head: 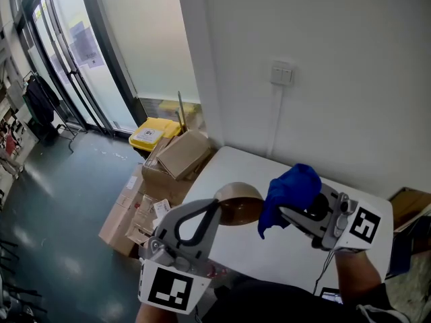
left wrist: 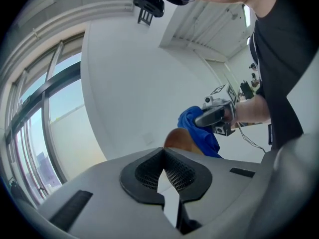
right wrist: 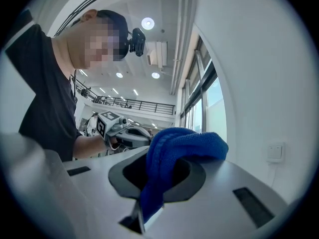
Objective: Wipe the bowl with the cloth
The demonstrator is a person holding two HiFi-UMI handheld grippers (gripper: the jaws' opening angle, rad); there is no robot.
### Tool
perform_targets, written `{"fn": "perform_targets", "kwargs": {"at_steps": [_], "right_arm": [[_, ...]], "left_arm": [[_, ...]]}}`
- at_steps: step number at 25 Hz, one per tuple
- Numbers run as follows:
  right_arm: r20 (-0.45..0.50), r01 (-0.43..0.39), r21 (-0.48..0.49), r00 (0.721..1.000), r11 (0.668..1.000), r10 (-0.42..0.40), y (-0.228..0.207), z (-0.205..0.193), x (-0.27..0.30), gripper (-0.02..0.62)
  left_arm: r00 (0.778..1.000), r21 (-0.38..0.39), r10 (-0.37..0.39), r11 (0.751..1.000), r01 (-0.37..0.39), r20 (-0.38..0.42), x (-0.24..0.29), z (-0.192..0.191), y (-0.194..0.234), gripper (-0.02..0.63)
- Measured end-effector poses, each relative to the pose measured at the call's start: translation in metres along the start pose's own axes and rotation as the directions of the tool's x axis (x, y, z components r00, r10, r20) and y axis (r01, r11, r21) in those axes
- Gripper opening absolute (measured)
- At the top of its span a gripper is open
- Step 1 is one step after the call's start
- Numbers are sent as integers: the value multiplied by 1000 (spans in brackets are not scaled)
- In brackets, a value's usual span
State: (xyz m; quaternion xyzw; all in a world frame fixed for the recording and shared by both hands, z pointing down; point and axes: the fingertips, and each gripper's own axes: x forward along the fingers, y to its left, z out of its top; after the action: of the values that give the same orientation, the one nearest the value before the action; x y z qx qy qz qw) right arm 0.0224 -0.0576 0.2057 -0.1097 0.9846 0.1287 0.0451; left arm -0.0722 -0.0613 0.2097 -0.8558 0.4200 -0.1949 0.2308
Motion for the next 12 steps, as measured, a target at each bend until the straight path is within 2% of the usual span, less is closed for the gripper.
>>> {"fn": "perform_targets", "kwargs": {"at_steps": [4, 12], "right_arm": [[-17, -30, 11, 999, 999, 30, 7, -3, 5, 43], [-20, -106, -27, 994, 994, 106, 19, 9, 11, 43]], "left_arm": [[1000, -23, -1, 1000, 1, -11, -1, 2, 2, 14], [998, 141, -55, 988, 57, -16, 9, 10, -28, 14]]}}
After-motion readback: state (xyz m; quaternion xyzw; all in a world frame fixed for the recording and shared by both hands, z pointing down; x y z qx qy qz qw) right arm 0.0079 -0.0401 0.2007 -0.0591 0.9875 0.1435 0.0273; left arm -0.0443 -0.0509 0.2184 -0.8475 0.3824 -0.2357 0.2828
